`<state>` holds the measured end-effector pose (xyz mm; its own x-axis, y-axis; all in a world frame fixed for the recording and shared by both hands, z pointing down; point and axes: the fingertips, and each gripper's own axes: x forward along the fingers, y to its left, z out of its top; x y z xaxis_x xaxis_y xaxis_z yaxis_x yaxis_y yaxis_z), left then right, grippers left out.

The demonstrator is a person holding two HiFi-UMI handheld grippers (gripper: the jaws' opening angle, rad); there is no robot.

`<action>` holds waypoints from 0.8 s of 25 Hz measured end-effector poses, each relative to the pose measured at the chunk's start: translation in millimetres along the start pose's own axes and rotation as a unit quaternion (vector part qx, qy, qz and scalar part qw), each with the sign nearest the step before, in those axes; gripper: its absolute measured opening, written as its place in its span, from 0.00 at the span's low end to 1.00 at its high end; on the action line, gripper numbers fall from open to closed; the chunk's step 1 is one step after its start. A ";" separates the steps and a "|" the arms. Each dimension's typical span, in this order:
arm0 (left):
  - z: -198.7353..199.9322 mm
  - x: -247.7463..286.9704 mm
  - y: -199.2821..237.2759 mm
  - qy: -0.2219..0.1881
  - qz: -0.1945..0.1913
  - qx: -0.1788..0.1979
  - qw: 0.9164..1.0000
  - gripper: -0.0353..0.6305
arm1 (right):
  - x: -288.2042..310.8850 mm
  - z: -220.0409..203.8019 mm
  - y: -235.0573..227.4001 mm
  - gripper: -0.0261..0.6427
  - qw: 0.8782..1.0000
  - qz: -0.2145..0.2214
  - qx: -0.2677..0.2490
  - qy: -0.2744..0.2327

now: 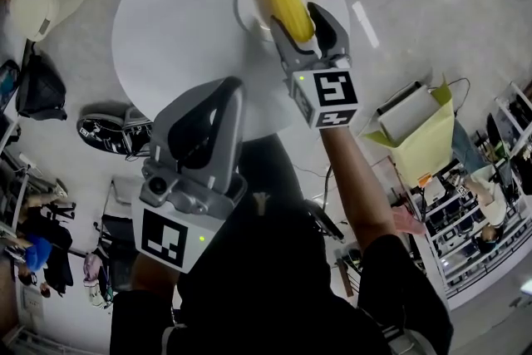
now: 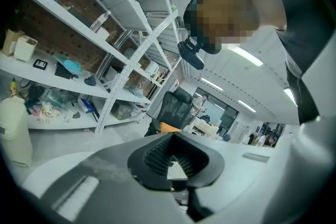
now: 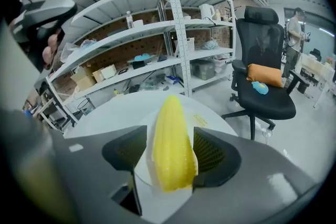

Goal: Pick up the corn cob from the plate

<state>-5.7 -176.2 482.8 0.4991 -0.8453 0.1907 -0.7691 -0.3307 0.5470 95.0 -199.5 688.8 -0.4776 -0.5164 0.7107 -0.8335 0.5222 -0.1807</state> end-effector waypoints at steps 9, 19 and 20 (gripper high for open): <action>-5.1 9.6 14.5 0.004 0.004 0.002 1.000 0.06 | 15.1 -8.4 -0.7 0.46 1.000 -0.007 -0.010 0.017; -4.1 14.3 23.9 -0.002 0.018 0.013 1.000 0.06 | 14.9 -13.1 -7.2 0.43 0.999 -0.028 -0.028 0.023; -3.9 15.2 23.4 -0.003 0.019 0.014 1.000 0.06 | 14.3 -13.1 -7.7 0.43 0.999 -0.028 -0.030 0.024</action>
<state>-14.6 -195.2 501.6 0.4668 -0.8600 0.2064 -0.7982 -0.3091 0.5171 98.3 -202.0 709.2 -0.4154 -0.5135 0.7508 -0.8399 0.5336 -0.0997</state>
